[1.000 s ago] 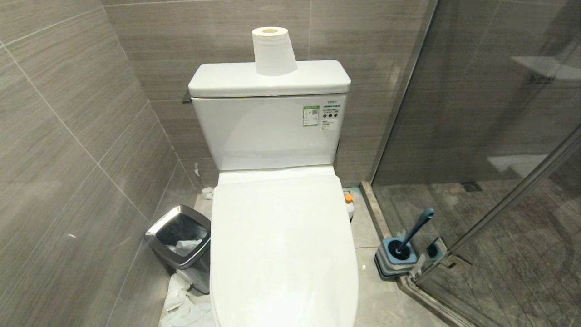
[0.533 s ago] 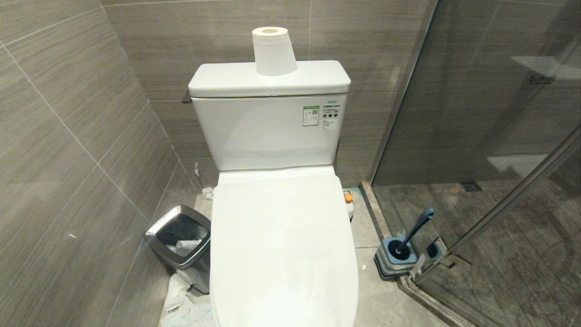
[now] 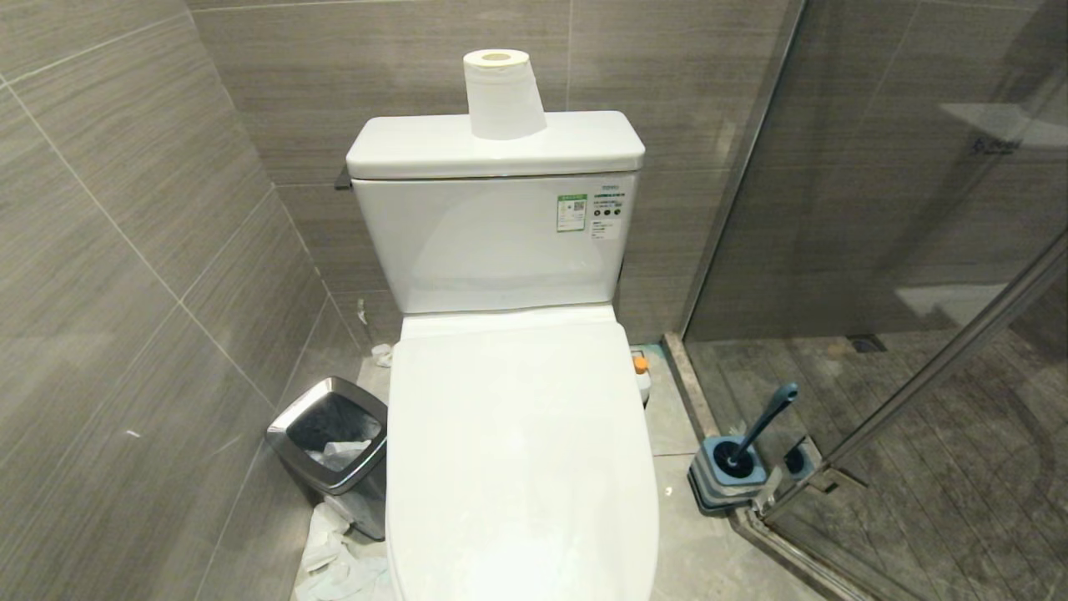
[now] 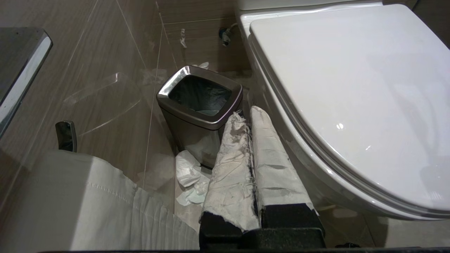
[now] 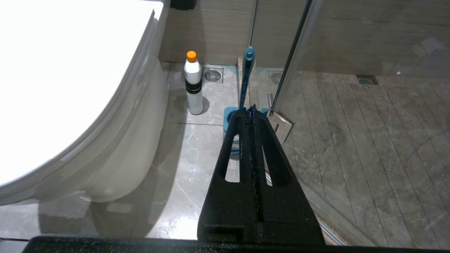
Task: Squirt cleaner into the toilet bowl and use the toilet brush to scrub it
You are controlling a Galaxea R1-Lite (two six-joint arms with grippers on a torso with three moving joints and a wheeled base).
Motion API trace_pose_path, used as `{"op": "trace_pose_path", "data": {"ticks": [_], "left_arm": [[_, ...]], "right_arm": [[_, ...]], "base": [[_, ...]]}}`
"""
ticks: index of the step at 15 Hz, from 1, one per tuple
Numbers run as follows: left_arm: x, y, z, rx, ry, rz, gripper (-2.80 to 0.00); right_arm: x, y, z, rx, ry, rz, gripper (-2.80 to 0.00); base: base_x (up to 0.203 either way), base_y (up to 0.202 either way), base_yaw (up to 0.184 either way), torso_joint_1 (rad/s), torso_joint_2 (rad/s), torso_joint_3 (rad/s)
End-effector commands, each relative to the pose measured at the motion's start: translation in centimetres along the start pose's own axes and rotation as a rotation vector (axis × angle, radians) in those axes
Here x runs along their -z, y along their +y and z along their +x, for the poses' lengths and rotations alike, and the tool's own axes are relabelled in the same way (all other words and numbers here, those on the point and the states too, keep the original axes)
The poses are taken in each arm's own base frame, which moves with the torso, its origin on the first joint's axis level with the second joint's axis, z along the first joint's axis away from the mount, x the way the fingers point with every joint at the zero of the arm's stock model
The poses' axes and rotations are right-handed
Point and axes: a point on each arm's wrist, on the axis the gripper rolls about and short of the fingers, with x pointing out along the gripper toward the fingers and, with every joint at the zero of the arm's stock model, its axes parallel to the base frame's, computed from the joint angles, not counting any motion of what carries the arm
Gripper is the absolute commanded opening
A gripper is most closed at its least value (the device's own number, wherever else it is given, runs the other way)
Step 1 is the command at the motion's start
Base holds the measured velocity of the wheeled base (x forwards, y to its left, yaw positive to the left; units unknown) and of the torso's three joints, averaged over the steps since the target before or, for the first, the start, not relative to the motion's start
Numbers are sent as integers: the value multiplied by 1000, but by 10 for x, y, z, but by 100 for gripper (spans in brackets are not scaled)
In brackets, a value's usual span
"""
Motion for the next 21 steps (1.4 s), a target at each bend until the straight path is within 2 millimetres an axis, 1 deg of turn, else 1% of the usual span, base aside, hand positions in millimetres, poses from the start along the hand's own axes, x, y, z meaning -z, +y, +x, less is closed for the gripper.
{"op": "trace_pose_path", "data": {"ticks": [1, 21], "left_arm": [[0, 0, 0, 2, 2, 0, -280], [0, 0, 0, 1, 2, -1, -280]], "right_arm": [[0, 0, 0, -1, 1, -1, -280], [0, 0, 0, 0, 1, -1, -280]], "base": [[0, 0, 0, 0, 0, 0], [0, 0, 0, 0, 0, 0]]}}
